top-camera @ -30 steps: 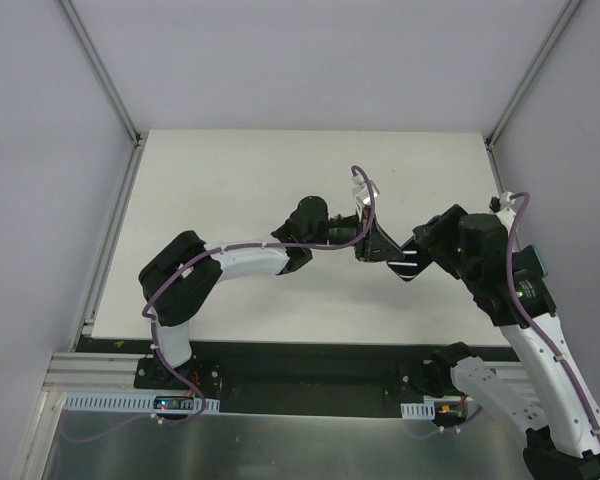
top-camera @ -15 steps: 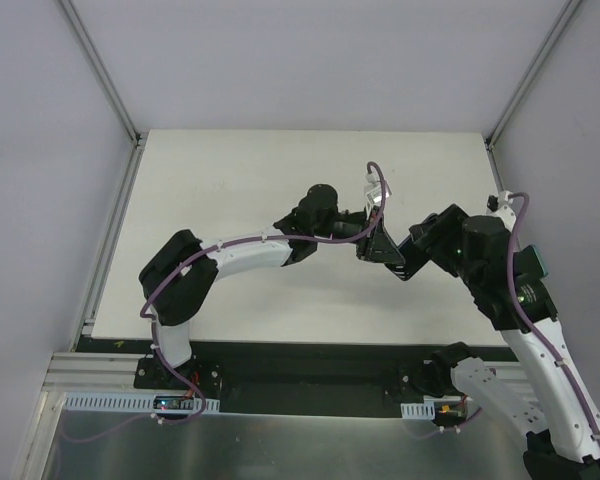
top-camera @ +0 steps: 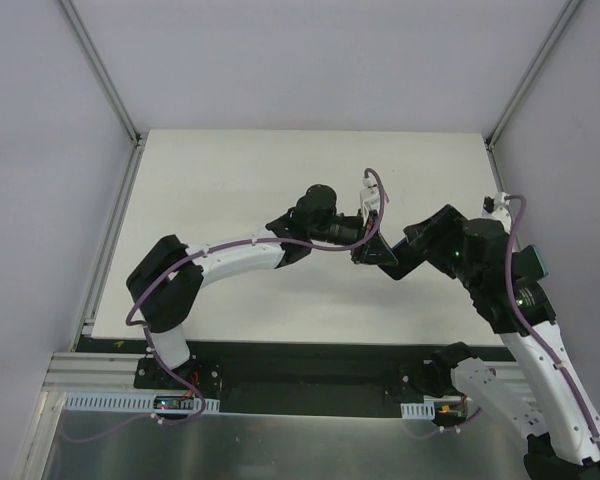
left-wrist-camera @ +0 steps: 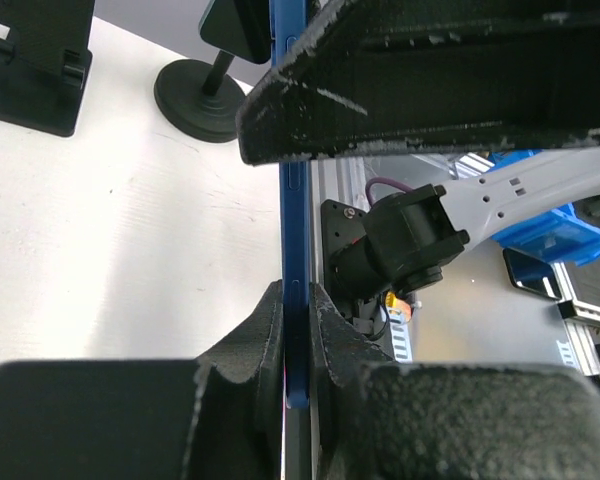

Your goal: Place the phone on the phone stand

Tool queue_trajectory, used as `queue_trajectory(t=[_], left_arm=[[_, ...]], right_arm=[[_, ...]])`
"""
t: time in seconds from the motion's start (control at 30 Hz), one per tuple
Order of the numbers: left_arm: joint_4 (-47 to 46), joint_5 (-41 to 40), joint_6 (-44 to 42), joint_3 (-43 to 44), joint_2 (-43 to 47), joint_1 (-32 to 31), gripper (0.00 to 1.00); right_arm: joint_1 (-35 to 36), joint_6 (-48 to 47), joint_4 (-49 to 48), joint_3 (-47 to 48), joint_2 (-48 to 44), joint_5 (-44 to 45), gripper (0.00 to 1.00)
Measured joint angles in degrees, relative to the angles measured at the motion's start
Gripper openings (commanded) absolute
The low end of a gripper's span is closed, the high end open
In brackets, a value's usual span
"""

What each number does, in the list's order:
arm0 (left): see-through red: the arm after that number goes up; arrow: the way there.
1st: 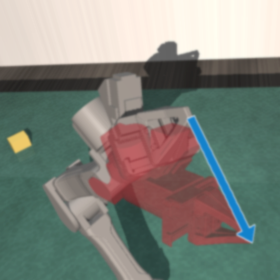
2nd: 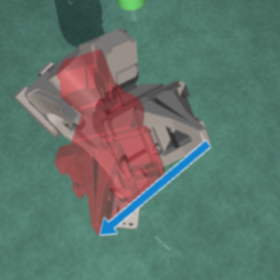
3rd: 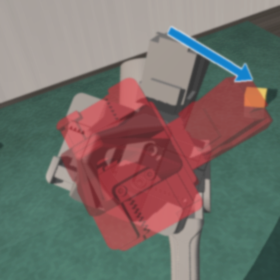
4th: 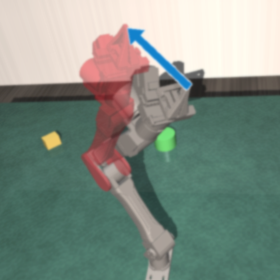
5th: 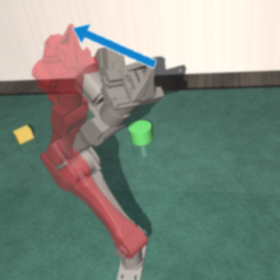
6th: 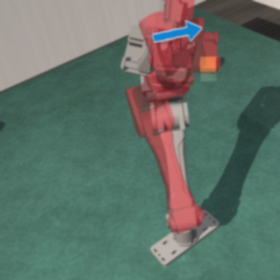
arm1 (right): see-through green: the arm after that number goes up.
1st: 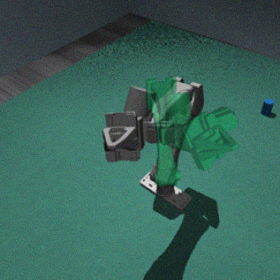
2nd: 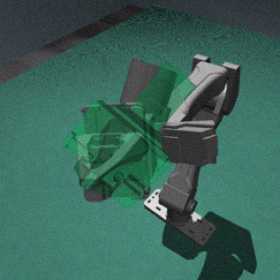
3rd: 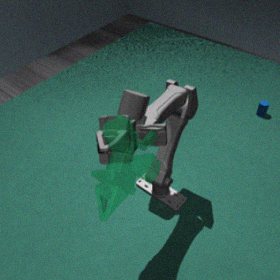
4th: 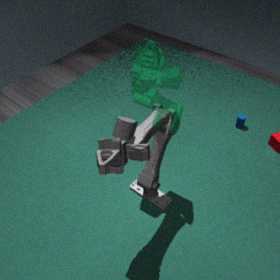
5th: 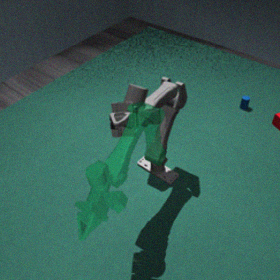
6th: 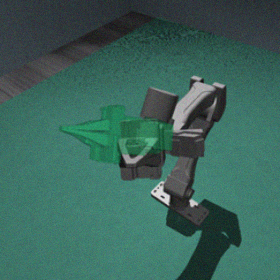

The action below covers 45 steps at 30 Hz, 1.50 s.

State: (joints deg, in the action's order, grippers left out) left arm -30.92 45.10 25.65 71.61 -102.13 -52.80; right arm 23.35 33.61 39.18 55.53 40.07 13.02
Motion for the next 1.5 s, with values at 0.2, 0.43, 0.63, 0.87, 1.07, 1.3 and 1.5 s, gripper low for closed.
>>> queue_trajectory(t=[0.2,0.43,0.63,0.87,1.07,1.3,1.5], left_arm=[[-0.1,0.1,-2.3,-2.2,2.6,-0.2,0.00],[-1.4,0.9,-2.8,-4.9,4.1,-0.1,0.00],[-1.3,0.9,-5.4,-5.9,5.1,-0.1,0.00],[1.6,1.0,-11.4,-6.6,7.3,-0.1,0.00],[4.2,2.4,-16.4,-6.6,7.6,-0.1,0.00],[5.7,2.9,-19.8,-6.6,7.6,0.0,0.00],[7.1,3.0,-20.5,-6.6,7.6,0.0,0.00]], right_arm=[[0.0,0.4,0.0,0.1,-1.9,-2.1,1.00],[-1.0,1.5,1.4,0.2,-2.4,-4.9,0.88],[-1.4,3.5,2.3,0.2,-3.0,-6.9,0.82],[-1.6,5.8,4.4,0.2,-3.3,-8.0,0.76],[-1.7,6.3,5.5,0.1,-3.3,-10.0,0.74],[-1.9,6.6,6.0,-0.7,-3.8,-11.7,0.67],[-2.1,7.7,5.8,-1.7,-3.8,-12.3,0.31]])
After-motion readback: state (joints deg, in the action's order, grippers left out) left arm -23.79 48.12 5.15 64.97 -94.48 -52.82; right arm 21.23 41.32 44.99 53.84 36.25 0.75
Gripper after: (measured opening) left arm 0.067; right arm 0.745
